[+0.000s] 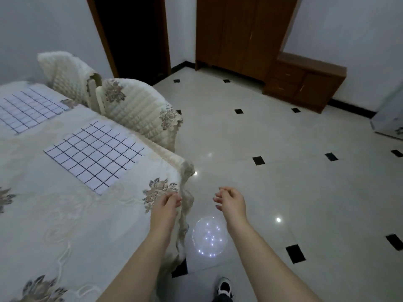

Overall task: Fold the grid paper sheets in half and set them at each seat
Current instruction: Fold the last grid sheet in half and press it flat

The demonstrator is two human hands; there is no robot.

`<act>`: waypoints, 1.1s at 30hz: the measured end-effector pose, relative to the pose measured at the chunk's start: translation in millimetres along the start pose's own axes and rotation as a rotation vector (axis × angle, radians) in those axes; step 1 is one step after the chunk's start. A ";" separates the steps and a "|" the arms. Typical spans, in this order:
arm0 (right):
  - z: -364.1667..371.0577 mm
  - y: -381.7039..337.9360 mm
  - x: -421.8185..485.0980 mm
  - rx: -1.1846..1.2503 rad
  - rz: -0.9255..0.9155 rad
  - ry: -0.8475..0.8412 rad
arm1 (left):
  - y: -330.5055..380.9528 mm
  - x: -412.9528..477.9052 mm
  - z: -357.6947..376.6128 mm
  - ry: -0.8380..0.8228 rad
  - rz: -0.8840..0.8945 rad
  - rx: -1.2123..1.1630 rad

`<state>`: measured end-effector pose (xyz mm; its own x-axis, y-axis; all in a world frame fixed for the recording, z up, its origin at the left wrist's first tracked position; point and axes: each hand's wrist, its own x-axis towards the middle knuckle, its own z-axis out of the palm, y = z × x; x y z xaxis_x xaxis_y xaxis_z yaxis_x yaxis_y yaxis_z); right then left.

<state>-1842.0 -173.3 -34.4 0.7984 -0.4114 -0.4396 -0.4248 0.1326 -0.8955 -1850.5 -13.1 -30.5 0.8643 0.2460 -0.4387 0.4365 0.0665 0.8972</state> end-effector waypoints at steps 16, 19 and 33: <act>55.7 -37.3 45.8 -0.220 -0.019 -0.468 | 20.7 14.0 -2.6 0.468 -0.021 -0.201; 71.3 -42.0 49.0 -0.215 0.000 -0.528 | 20.8 20.6 -5.8 0.502 -0.024 -0.228; 195.2 -77.3 94.9 -0.379 -0.046 -0.742 | 42.3 114.1 -50.3 0.659 -0.015 -0.376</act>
<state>-1650.1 -46.6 -20.3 0.8359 0.3096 -0.4532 -0.3938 -0.2371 -0.8881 -1746.0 66.4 -40.1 0.4789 0.7617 -0.4365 0.2309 0.3705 0.8997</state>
